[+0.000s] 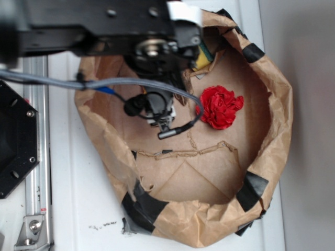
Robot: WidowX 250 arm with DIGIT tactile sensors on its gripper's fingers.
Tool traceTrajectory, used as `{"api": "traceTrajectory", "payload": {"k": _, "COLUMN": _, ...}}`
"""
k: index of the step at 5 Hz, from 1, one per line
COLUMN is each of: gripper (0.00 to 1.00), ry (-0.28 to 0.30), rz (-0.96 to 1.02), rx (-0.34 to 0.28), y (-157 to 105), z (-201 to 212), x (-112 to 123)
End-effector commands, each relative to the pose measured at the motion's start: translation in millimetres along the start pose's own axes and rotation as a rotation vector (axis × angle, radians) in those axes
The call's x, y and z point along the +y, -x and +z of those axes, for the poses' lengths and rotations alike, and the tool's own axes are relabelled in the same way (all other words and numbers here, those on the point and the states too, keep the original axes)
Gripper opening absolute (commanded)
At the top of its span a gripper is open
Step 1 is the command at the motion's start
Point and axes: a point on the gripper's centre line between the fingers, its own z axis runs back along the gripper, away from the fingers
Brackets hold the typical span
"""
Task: Grab the yellow duck.
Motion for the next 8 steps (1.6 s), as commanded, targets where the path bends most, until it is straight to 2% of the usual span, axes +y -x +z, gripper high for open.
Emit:
{"api": "traceTrajectory", "payload": {"k": 1, "gripper": 1.00, "ry": 0.043, "rz": -0.051, "rx": -0.003, "y": -11, "z": 2, "x": 3}}
{"api": "traceTrajectory", "payload": {"k": 4, "gripper": 1.00, "ry": 0.043, "rz": -0.051, "rx": -0.003, "y": -11, "z": 2, "x": 3}}
{"api": "traceTrajectory", "payload": {"k": 5, "gripper": 1.00, "ry": 0.082, "rz": -0.022, "rx": -0.019, "y": 2, "z": -13, "x": 7}}
{"api": "traceTrajectory", "payload": {"k": 6, "gripper": 1.00, "ry": -0.001, "rz": 0.027, "rx": -0.054, "y": 4, "z": -26, "x": 21}}
{"api": "traceTrajectory", "payload": {"k": 8, "gripper": 1.00, "ry": -0.002, "rz": 0.010, "rx": -0.048, "y": 1, "z": -32, "x": 24}}
